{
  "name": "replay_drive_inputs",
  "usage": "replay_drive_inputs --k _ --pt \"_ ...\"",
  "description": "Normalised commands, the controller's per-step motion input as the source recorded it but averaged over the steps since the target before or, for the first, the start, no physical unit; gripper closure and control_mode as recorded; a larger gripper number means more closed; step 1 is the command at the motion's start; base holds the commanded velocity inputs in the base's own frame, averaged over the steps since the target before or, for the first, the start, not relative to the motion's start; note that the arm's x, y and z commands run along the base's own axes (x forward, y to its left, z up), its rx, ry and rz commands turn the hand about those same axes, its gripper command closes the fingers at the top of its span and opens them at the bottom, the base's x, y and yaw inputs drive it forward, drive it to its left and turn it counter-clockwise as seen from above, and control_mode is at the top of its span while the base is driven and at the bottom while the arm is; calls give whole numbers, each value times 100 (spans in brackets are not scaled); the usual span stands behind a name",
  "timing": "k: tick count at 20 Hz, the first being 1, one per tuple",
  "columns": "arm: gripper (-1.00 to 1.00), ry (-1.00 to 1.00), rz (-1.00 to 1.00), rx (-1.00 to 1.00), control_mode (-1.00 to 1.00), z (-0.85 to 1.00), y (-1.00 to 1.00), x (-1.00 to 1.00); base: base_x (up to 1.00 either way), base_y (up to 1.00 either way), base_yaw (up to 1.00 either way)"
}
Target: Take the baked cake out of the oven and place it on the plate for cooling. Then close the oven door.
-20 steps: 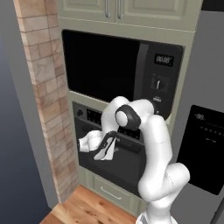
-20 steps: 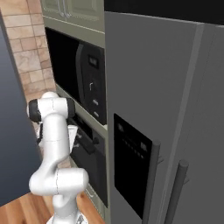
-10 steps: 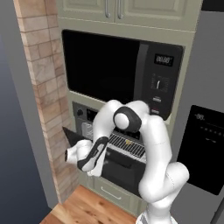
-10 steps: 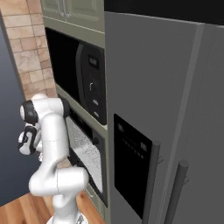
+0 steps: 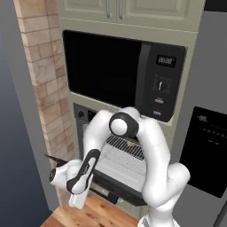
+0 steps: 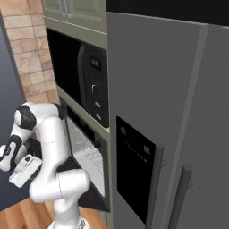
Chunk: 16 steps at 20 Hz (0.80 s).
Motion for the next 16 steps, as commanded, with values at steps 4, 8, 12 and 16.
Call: replay_drive_inputs --k 4,8,12,16 --pt "-100 -17 3 5 -100 79 -14 -45 0 0 0" --pt "-100 -30 7 2 -100 100 -52 -22 0 0 0" --pt "-100 -4 13 0 -100 20 -100 87 0 0 0" --pt "-100 0 8 0 -100 -9 -83 100 0 0 0"
